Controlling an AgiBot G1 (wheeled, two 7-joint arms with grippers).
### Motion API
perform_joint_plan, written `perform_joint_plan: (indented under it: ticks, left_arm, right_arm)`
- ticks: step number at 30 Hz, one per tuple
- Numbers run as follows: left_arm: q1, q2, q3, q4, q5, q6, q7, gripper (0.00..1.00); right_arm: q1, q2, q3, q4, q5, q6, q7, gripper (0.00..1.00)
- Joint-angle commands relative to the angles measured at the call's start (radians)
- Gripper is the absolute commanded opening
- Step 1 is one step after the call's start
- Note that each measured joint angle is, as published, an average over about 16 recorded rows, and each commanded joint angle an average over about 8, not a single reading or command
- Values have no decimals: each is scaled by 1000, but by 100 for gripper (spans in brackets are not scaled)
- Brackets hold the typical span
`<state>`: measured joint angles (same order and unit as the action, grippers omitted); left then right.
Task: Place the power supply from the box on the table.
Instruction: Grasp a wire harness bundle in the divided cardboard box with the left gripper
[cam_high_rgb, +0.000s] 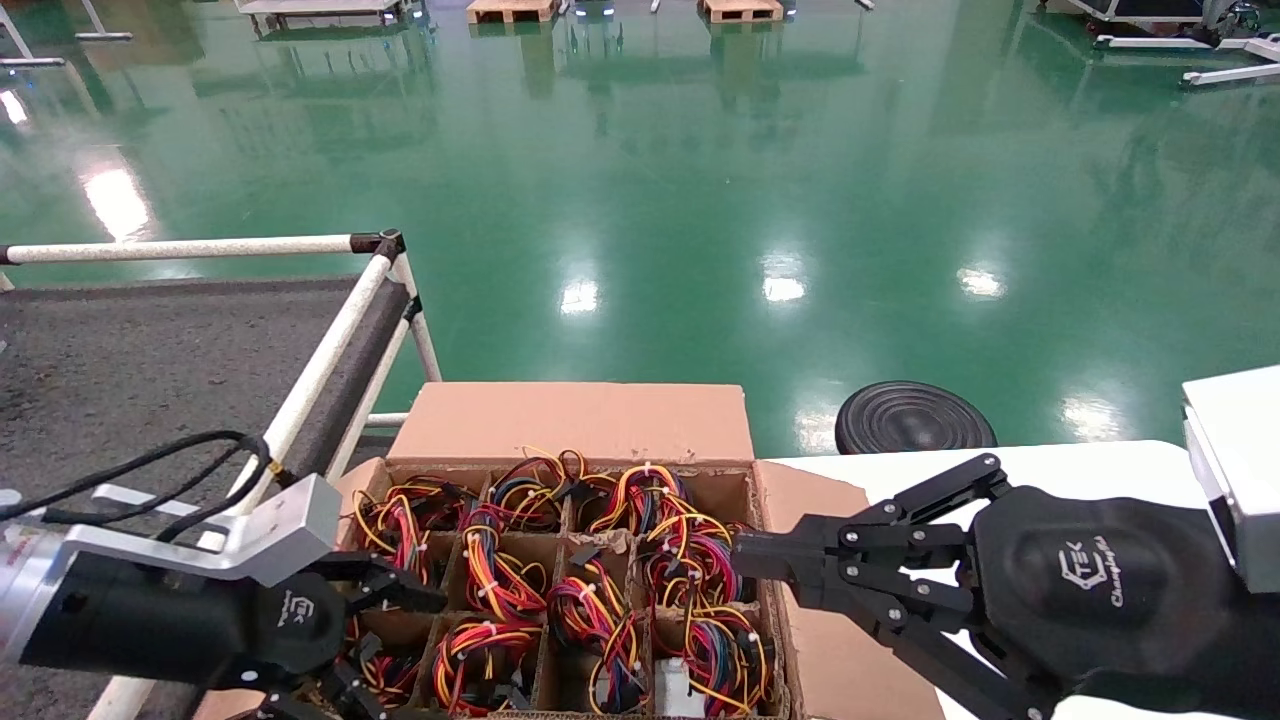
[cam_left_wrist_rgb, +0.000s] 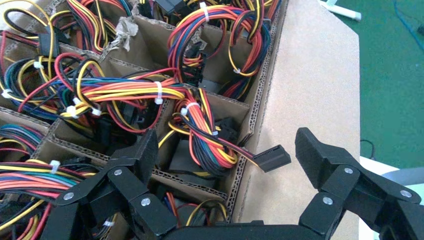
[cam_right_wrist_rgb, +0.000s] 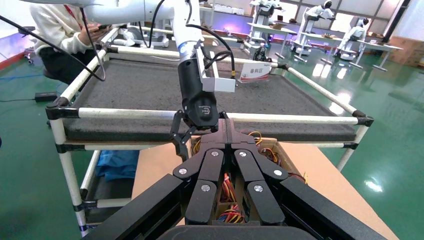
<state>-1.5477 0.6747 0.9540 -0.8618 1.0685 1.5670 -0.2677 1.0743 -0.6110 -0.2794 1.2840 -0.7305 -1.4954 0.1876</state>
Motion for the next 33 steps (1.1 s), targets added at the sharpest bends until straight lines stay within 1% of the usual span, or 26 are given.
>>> perform_joint_plan:
  ticks: [1, 23, 24, 25, 31, 32, 33]
  left_arm:
    - [2, 5, 4, 8, -3, 1, 2, 100]
    - [45, 19, 30, 85, -63, 17, 48, 100]
    - [48, 19, 30, 88, -66, 17, 50, 99]
    - [52, 20, 30, 92, -69, 18, 52, 90]
    - [68, 23, 29, 112, -84, 21, 67, 15]
    - [70, 23, 29, 115, -87, 21, 70, 4]
    - [72, 23, 28, 118, -89, 22, 73, 0]
  right_arm:
    - [0, 0, 0, 0, 0, 0, 0, 0]
    - [0, 0, 0, 0, 0, 0, 0, 0]
    - [0, 0, 0, 0, 0, 0, 0, 0]
    - [0, 0, 0, 0, 0, 0, 0, 0]
    - [0, 0, 0, 0, 0, 0, 0, 0]
    - [0, 0, 0, 0, 0, 0, 0, 0]
    - [0, 0, 0, 0, 0, 0, 0, 0]
